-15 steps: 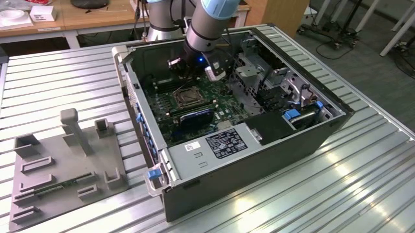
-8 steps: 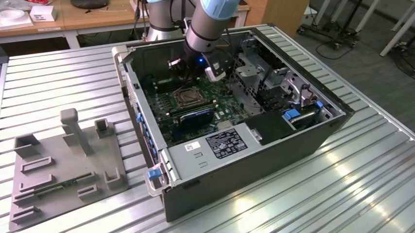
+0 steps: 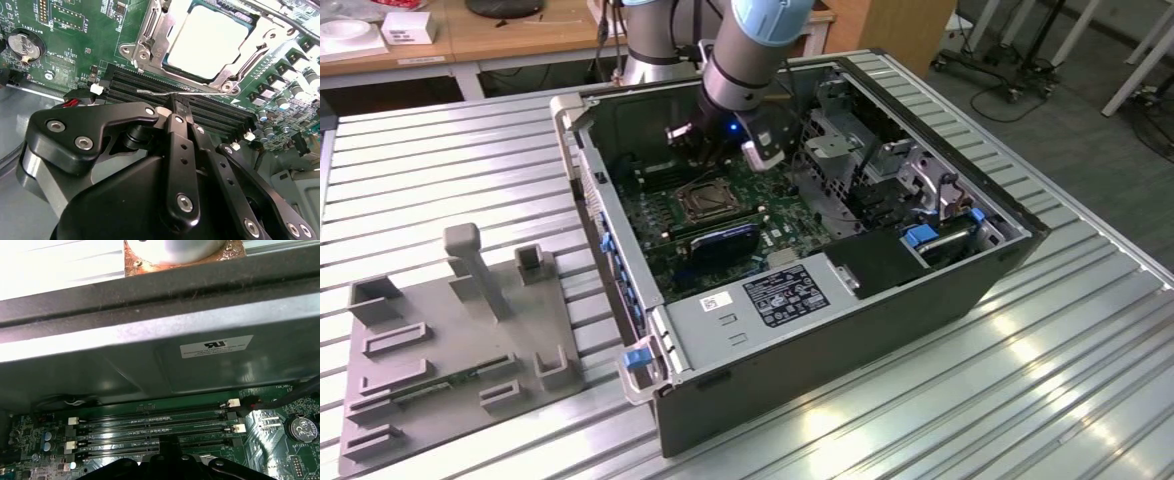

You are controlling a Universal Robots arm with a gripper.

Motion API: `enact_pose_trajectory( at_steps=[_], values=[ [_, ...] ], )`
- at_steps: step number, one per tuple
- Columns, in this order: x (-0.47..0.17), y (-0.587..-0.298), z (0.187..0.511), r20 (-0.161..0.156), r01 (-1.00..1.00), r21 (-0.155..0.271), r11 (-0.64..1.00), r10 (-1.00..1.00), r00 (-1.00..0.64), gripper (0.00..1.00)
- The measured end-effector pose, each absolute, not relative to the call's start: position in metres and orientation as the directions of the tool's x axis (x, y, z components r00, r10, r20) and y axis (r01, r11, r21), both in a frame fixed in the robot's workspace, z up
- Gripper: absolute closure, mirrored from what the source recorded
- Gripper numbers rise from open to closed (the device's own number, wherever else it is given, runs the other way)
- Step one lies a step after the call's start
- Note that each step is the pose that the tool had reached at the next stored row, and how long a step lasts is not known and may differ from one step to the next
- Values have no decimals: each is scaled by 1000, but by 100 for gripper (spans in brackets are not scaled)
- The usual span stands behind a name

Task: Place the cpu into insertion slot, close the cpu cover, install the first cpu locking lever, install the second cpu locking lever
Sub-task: 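Install the first cpu locking lever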

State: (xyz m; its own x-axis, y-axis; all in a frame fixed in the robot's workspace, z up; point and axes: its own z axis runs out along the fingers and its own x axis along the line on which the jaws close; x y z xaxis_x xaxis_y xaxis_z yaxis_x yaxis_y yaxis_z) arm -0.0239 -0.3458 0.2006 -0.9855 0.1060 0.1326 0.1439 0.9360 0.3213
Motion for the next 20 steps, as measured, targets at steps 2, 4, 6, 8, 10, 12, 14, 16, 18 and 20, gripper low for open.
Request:
enact_pose_trajectory(
  at_steps=[2,4,6,8,10,12,14,16,18,20],
  values=[
    [-23,-346,199,132,144,321,936,106,-985,89],
    [-23,-346,198,132,144,321,936,106,-986,89],
    [-22,-346,197,132,144,321,936,106,-985,89],
    [-21,-346,196,132,144,321,936,106,-985,89],
    [-20,-346,196,132,144,321,936,106,-986,89],
    [-19,-346,195,132,144,321,936,106,-985,89],
    [-18,-346,195,132,144,321,936,106,-985,89],
    [-18,-346,195,132,144,321,936,106,-986,89],
    [-17,-346,194,132,144,321,936,106,-986,89],
    [-16,-347,194,132,144,321,936,106,-986,89]
  ],
)
